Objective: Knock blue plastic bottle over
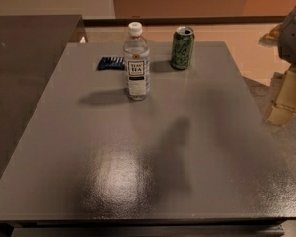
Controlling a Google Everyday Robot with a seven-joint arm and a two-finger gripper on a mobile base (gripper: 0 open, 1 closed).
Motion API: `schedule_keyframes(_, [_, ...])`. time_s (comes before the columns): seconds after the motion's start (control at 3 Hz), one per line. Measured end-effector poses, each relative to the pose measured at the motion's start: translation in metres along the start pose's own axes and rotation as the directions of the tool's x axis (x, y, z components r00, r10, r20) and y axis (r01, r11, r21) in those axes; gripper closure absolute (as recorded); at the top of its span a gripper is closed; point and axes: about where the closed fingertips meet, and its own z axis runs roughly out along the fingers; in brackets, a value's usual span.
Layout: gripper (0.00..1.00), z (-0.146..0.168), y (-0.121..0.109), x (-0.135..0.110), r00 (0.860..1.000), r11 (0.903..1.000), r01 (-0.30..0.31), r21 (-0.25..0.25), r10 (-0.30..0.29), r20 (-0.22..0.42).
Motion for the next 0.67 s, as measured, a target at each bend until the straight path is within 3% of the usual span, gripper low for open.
schedule_keyframes(0.67, [0.00,0.0014,-0.0030,-0.0089,1.000,0.9998,-0.019,0.011,0.019,0.010])
